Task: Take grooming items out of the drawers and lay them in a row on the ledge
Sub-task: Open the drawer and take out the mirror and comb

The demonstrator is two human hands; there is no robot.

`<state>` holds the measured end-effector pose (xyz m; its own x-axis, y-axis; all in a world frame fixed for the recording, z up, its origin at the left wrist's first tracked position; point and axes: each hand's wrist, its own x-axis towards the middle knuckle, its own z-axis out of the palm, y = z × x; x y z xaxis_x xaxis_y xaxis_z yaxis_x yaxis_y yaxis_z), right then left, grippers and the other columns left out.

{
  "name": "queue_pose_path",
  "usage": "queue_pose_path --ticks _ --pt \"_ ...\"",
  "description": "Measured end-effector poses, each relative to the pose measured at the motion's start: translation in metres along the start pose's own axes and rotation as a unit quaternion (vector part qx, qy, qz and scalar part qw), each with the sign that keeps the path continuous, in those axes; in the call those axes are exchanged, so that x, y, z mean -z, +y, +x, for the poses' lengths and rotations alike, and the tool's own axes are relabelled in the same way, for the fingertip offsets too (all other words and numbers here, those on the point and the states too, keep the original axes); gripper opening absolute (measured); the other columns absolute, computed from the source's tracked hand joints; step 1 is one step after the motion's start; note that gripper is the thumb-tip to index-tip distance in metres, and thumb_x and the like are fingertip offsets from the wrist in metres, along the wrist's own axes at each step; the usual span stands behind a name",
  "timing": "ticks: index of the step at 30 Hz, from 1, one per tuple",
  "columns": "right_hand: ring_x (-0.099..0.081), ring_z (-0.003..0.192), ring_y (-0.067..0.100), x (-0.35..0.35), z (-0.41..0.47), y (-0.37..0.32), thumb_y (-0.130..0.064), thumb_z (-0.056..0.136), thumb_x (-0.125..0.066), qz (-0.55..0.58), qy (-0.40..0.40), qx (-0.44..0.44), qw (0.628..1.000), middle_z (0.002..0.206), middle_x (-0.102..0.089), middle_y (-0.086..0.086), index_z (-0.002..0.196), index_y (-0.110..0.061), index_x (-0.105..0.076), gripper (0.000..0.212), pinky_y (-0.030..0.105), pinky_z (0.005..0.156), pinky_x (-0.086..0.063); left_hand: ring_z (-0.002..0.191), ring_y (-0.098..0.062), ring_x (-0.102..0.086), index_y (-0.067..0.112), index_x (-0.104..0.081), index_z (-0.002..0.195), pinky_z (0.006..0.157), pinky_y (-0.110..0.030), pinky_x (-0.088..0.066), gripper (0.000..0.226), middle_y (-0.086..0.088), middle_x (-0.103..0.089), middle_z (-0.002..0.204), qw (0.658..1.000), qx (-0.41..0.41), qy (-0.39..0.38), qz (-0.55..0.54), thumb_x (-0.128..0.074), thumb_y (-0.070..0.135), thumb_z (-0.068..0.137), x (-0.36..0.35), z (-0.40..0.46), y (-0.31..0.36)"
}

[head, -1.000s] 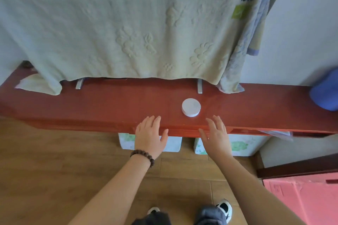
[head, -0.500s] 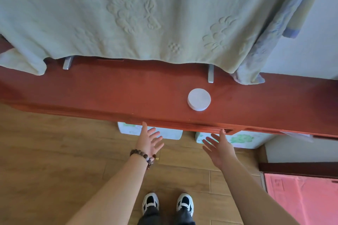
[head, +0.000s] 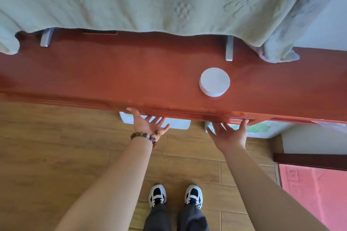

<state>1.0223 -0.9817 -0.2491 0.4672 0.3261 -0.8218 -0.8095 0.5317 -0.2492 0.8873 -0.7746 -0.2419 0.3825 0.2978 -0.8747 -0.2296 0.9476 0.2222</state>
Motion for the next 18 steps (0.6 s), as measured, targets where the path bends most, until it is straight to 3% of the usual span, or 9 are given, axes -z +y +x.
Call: queue_pose_path --ticks 4,11,15,18 --pt "-0.046 0.13 0.024 0.005 -0.002 0.003 -0.077 0.078 -0.044 -0.005 0.005 -0.001 1.0 0.139 -0.049 0.01 0.14 -0.007 -0.037 0.094 0.051 0.111 -0.029 0.12 -0.037 -0.053 0.013 -0.036 0.139 0.086 -0.063 -0.045 0.116 -0.016 -0.043 0.141 1.0 -0.005 0.016 -0.002 -0.045 0.093 0.056 0.005 -0.006 -0.006" --pt "-0.041 0.134 0.023 0.028 -0.029 0.022 -0.066 0.089 -0.037 -0.011 0.049 0.013 0.999 0.143 -0.042 0.012 0.141 -0.009 -0.034 0.077 0.05 0.113 -0.028 0.128 -0.035 -0.045 0.014 -0.033 0.141 0.098 -0.065 -0.037 0.091 -0.015 -0.04 0.143 1.0 0.013 0.02 -0.015 -0.037 0.08 0.079 0.039 -0.028 -0.022" --pt "-0.044 0.132 0.022 0.046 -0.049 0.034 -0.061 0.093 -0.034 -0.035 0.062 0.01 0.997 0.143 -0.044 0.012 0.14 -0.009 -0.037 0.069 0.049 0.111 -0.03 0.13 -0.034 -0.043 0.009 -0.046 0.128 0.102 -0.064 -0.034 0.077 -0.015 -0.044 0.142 0.999 0.025 0.017 -0.024 -0.032 0.073 0.086 0.062 -0.045 -0.032" --pt "-0.043 0.132 0.022 0.06 -0.061 0.042 -0.061 0.094 -0.032 -0.043 0.076 0.008 0.996 0.143 -0.044 0.012 0.137 -0.009 -0.039 0.068 0.047 0.112 -0.029 0.133 -0.033 -0.04 0.009 -0.044 0.126 0.105 -0.063 -0.032 0.072 -0.014 -0.04 0.145 0.999 0.028 0.03 -0.027 -0.03 0.069 0.09 0.075 -0.057 -0.039"
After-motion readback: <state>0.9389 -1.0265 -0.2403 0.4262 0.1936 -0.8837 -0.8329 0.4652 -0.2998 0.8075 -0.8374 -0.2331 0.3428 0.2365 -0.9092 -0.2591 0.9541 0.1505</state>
